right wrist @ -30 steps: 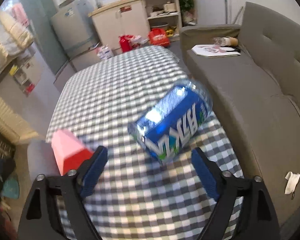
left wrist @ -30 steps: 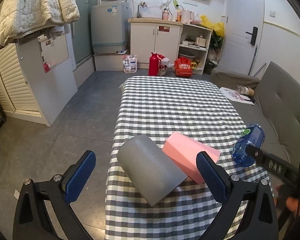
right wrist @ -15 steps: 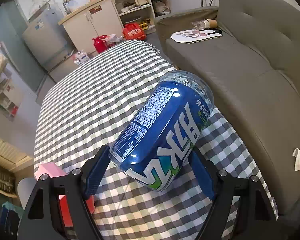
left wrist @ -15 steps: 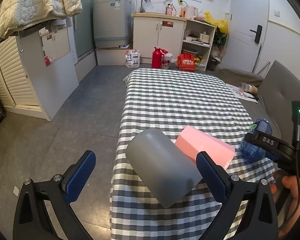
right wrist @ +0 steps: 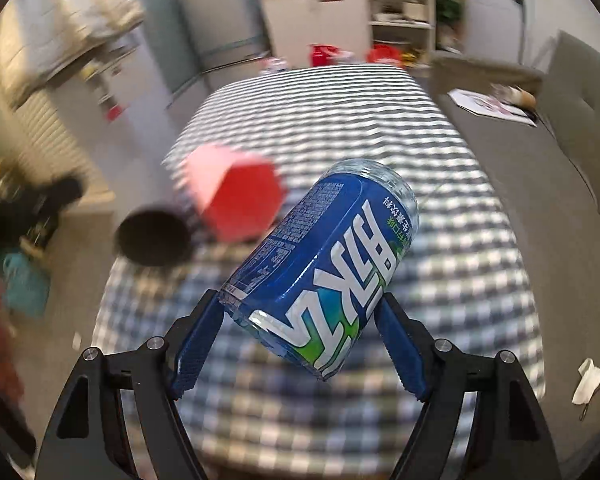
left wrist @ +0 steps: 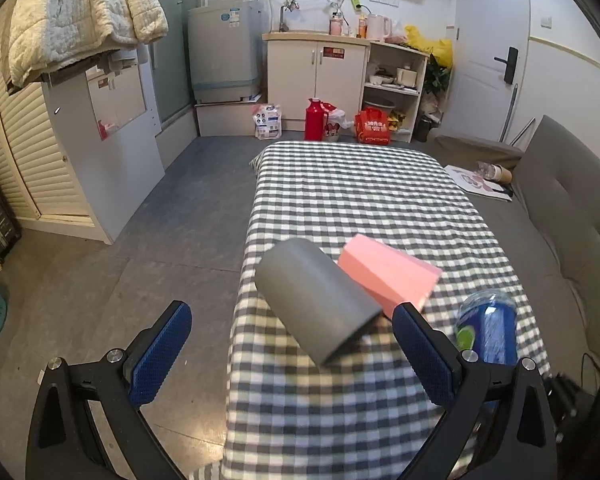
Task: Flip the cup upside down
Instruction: 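Lift the blue bottle off the table with the right tool, then close the left tool on the bottle while the right tool opens and releases it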
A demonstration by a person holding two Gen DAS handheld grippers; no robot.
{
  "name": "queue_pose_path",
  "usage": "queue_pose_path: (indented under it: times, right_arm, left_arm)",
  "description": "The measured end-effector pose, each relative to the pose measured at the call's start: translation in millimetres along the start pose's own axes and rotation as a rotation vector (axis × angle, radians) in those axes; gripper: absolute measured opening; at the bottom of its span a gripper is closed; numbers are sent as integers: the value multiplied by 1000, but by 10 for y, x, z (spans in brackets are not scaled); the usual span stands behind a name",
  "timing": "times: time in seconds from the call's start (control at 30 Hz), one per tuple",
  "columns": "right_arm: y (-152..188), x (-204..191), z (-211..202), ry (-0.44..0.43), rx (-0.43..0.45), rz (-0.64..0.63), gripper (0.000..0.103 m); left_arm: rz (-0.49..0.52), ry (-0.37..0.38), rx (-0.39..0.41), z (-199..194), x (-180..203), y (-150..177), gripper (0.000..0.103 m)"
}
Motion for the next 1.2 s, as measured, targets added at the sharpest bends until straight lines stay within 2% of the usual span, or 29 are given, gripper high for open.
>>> queue_pose_path:
  times: [0.1,0.2,0.23,0.33,0.57,0.7,0.9,1.03,1.2]
  right_arm:
    - [125,11,-15,-7,-16,-15,78]
    - [162,24,16,-9,-60,-21,82]
    - [169,48,-7,10,-67,-23,87]
    - [198,131,-266,21,-12,-30,89]
    - [109,410,-820,18,124,-4,90]
    - [36,664,-963,92,153,-6,90]
    - [3,1136,-831,167,125,46,90]
    - [24,1367,-719,182,107,84,90]
    - [39,1516,-576,211,80,103,90]
  left_arm:
    - [7,-14,-17,-56,73,75,103]
    - [20,-14,-48,-83,154,126,103]
    - [26,-18,-55,-99,189,136,103]
    - [34,-25,-61,-148,281,156,103]
    - [47,33,-87,-145,577,225,103]
    - [104,79,-117,-61,903,257,103]
    - [219,141,-172,152,1439,282,103]
    - [263,170,-206,308,1649,321,103]
    - [312,169,-257,491,1826,337,101]
Point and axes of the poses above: each gripper's, at about its wrist camera, not at the fingertips, and z roughly the way its jaws point, x to its right, y to its underside, the point moved 3 cm from there along z, roughly the way its jaws point, and after that the axes turned 2 degrees about y, right-handed, at the moved point
